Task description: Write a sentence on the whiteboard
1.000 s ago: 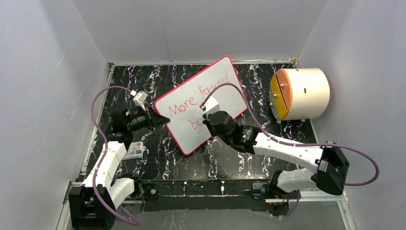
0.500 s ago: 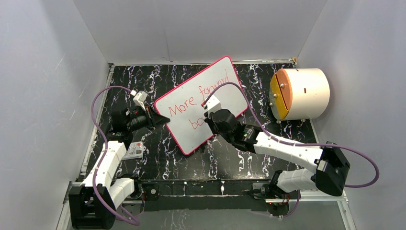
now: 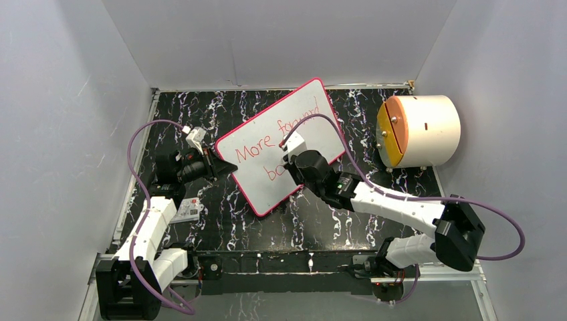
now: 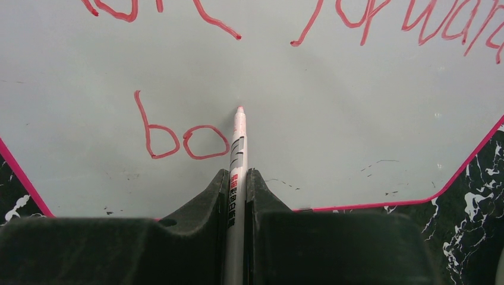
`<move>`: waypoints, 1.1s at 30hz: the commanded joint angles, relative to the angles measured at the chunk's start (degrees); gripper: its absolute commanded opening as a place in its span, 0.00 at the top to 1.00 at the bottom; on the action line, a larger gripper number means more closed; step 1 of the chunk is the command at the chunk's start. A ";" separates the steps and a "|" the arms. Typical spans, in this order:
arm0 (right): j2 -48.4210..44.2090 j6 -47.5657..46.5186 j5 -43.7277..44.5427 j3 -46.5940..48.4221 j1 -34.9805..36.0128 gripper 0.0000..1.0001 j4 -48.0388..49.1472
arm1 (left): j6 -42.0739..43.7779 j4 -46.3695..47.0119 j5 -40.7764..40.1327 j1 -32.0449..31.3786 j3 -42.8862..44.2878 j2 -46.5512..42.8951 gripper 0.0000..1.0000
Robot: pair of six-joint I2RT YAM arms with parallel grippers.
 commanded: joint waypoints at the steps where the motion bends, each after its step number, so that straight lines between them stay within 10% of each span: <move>1: 0.36 -1.06 -0.91 3.34 -0.37 1.00 3.81 | 2.01 -4.49 -4.61 0.43 0.09 1.21 1.00; 33: -0.35 3.32 -2.19 -0.91 -0.41 1.00 -4.47 | 2.01 -4.52 -4.63 0.43 0.14 1.38 1.00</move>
